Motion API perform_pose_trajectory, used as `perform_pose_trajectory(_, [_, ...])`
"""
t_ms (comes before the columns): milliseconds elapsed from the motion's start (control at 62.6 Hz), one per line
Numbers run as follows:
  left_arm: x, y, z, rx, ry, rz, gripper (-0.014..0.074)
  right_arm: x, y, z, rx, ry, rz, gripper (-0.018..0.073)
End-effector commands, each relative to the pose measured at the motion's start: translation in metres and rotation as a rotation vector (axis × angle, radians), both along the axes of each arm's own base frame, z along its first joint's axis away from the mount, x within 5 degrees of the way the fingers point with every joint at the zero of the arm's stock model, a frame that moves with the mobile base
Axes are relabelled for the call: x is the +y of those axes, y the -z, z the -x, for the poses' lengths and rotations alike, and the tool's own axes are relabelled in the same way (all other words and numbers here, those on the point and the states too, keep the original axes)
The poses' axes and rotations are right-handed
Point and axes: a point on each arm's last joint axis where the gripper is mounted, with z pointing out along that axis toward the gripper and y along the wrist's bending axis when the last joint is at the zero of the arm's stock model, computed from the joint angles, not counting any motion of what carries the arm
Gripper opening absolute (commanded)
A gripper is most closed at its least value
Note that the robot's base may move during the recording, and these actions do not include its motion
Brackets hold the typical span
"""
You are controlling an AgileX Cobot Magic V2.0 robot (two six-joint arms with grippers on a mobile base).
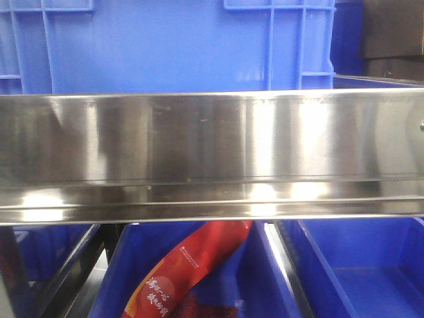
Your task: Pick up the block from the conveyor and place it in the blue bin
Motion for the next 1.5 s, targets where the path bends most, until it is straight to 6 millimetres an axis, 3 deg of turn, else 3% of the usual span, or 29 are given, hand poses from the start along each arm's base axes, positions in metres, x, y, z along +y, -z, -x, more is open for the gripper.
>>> perform_pose_trajectory(0, [0.000, -0.003, 0.001, -0.031, -0.001, 0.001, -0.0111, -0.001, -0.004, 0.001, -0.050, 0.012, 0.004, -0.0162])
perform_pose_trajectory(320, [0.000, -0.004, 0.001, -0.037, 0.000, 0.006, -0.0111, -0.001, -0.005, 0.000, -0.045, 0.007, -0.011, -0.0162])
perform_pose_trajectory(447, [-0.003, -0.024, -0.001, -0.035, 0.042, -0.058, -0.0111, 0.001, -0.020, -0.006, -0.011, -0.002, -0.006, -0.0162])
perform_pose_trajectory(623, [-0.011, -0.051, -0.018, 0.015, 0.149, -0.172, -0.0111, 0.003, -0.050, -0.034, 0.035, -0.001, 0.000, -0.0162])
perform_pose_trajectory(863, [-0.038, -0.076, -0.072, 0.102, 0.327, -0.182, -0.0111, 0.017, -0.092, -0.088, 0.081, -0.071, 0.006, -0.0162])
perform_pose_trajectory(991, [-0.063, -0.082, -0.107, 0.145, 0.419, -0.193, -0.0111, 0.038, -0.116, -0.115, 0.073, -0.168, 0.008, -0.0162])
perform_pose_trajectory(1134, [-0.092, -0.086, -0.145, 0.195, 0.499, -0.150, -0.0111, 0.074, -0.127, -0.149, 0.110, -0.292, 0.021, -0.0162])
perform_pose_trajectory(1358, [-0.123, -0.083, -0.201, 0.286, 0.548, -0.019, -0.0111, 0.136, -0.116, -0.192, 0.159, -0.434, 0.037, -0.0162])
perform_pose_trajectory(1486, [-0.131, -0.073, -0.217, 0.340, 0.557, -0.029, -0.0111, 0.156, -0.102, -0.213, 0.202, -0.452, 0.053, -0.0162])
